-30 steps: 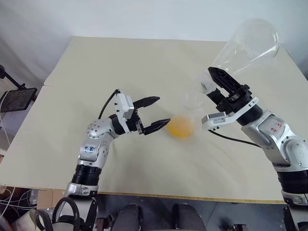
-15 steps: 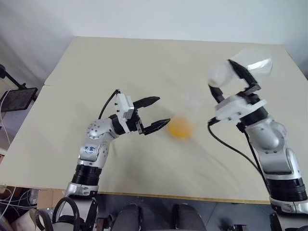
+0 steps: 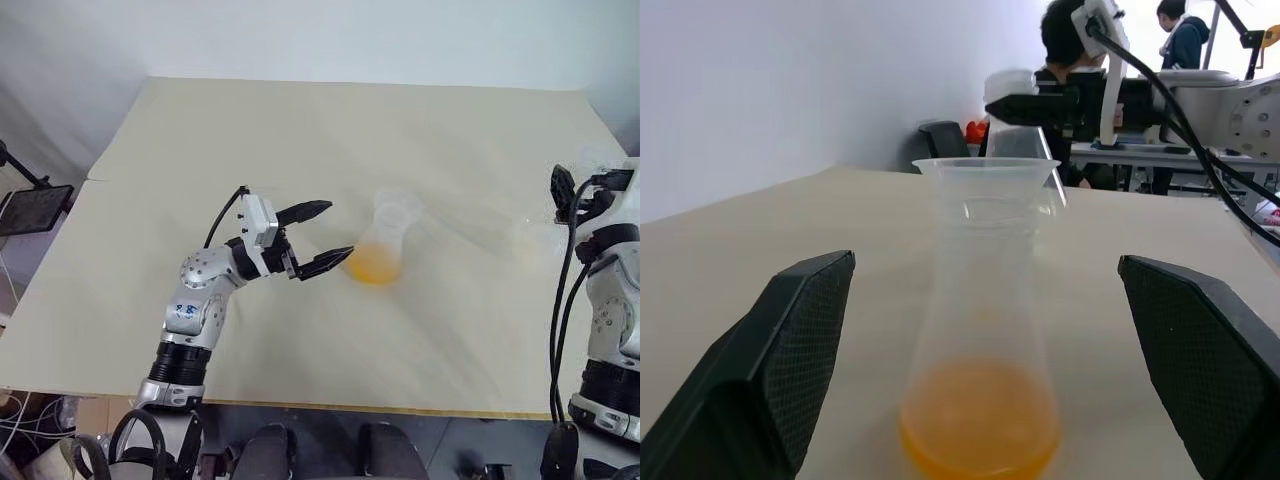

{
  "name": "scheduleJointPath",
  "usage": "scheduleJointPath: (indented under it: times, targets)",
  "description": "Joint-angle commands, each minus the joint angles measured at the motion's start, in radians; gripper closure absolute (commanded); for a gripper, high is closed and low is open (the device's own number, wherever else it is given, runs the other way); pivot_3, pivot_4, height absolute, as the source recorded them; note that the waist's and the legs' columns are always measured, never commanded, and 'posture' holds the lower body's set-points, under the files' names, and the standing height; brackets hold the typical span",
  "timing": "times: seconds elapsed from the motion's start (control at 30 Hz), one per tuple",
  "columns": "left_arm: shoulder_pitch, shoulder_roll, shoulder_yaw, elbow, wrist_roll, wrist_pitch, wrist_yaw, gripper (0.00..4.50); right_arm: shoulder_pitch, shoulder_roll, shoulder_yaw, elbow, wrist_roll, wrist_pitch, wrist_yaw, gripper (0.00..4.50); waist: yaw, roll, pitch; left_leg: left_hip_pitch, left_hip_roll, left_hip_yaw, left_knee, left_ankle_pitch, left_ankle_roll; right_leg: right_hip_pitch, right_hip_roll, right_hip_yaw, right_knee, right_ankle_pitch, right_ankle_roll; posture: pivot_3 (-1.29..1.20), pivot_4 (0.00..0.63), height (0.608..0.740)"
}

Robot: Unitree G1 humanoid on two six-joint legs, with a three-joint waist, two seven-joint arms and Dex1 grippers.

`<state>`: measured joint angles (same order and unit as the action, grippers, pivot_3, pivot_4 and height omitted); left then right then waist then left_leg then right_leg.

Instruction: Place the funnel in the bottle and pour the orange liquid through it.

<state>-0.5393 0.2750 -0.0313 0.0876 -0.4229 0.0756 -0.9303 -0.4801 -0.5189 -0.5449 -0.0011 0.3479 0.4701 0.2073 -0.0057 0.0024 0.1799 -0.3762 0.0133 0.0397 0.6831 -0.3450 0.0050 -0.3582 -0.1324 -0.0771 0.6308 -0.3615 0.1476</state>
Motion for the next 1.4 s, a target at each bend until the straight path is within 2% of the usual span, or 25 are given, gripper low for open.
scheduleJointPath:
  times: [0.03, 0.2, 0.33, 0.4, 0.43, 0.53, 0.77, 1.1, 1.23, 1.4]
  targets:
    - [-0.014, -0.002, 0.0, -0.019, 0.005, -0.02, 0.0, 0.0, -0.009, -0.011, -0.023, 0.08, -0.003, -0.113, 0.011, 1.74, 0.001, 0.0, 0.0, 0.0, 0.0, 0.0, 0.0, 0.0, 0.0, 0.0, 0.0, 0.0, 0.0, 0.0, 0.0, 0.0, 0.15, 0.74]
    - [-0.01, -0.006, -0.003, -0.022, 0.006, -0.022, 0.006, 0.0, 0.004, -0.006, 0.005, 0.158, -0.003, -0.18, 0.032, 1.74, 0.003, 0.0, 0.0, 0.0, 0.0, 0.0, 0.0, 0.0, 0.0, 0.001, -0.001, 0.0, -0.001, 0.0, 0.0, 0.0, 0.15, 0.74]
    - [-0.01, -0.008, -0.001, -0.021, 0.007, -0.024, 0.011, 0.0, 0.028, 0.015, -0.014, 0.165, 0.056, -0.191, 0.071, 1.74, 0.002, 0.0, 0.0, 0.0, 0.0, 0.0, 0.0, 0.0, 0.0, 0.001, 0.0, 0.0, -0.001, 0.0, 0.0, 0.0, 0.15, 0.74]
    - [-0.008, -0.007, -0.001, -0.023, 0.007, -0.024, 0.012, 0.0, 0.041, 0.016, -0.022, 0.162, 0.06, -0.203, 0.068, 0.99, 0.002, 0.0, 0.0, 0.001, 0.0, 0.0, 0.0, 0.0, 0.0, 0.001, 0.0, 0.0, -0.001, 0.0, 0.0, 0.0, 0.15, 0.74]
    - [-0.008, -0.006, -0.001, -0.022, 0.007, -0.025, 0.013, 0.0, 0.049, 0.015, -0.025, 0.154, 0.067, -0.204, 0.073, 0.87, 0.002, 0.0, 0.0, 0.001, 0.0, 0.0, 0.0, 0.0, 0.0, 0.001, 0.0, 0.0, -0.001, 0.0, 0.0, 0.0, 0.15, 0.74]
    - [-0.01, -0.003, 0.002, -0.02, 0.007, -0.025, 0.012, 0.0, 0.089, 0.006, -0.045, 0.093, 0.084, -0.205, 0.08, 0.01, 0.001, 0.0, 0.0, 0.001, 0.0, 0.0, 0.0, 0.0, 0.0, 0.001, 0.0, 0.0, -0.001, 0.0, 0.0, 0.0, 0.15, 0.74]
    - [-0.019, 0.001, 0.005, -0.006, 0.005, -0.028, 0.006, 0.0, 0.145, -0.012, -0.098, 0.006, 0.153, -0.204, 0.09, 0.01, 0.004, 0.0, 0.0, 0.001, 0.0, 0.0, 0.0, 0.0, 0.0, 0.001, 0.0, 0.0, -0.001, 0.0, 0.0, 0.0, 0.15, 0.74]
    - [-0.026, 0.017, 0.021, 0.001, 0.003, -0.032, 0.009, 0.0, 0.155, -0.024, -0.153, -0.021, 0.2, -0.338, 0.136, 0.01, 0.004, 0.0, 0.0, 0.001, 0.0, 0.0, 0.0, 0.0, 0.0, 0.001, 0.0, 0.0, -0.001, 0.0, 0.0, 0.0, 0.15, 0.74]
    - [-0.013, 0.034, 0.033, -0.014, 0.0, -0.021, 0.016, 0.0, 0.141, -0.044, -0.165, -0.049, 0.249, -0.372, 0.188, 0.01, 0.004, 0.0, 0.0, 0.001, 0.0, 0.0, 0.0, 0.0, 0.0, 0.001, 0.0, 0.0, -0.001, 0.0, 0.0, 0.0, 0.15, 0.74]
    - [0.04, 0.108, 0.065, -0.068, -0.026, 0.019, -0.007, 0.0, 0.168, -0.126, -0.08, -0.162, 0.303, -0.314, 0.346, 0.01, 0.001, 0.0, 0.0, 0.001, 0.0, 0.0, -0.001, 0.0, 0.0, 0.001, 0.0, 0.0, -0.002, 0.0, 0.0, 0.0, 0.15, 0.74]
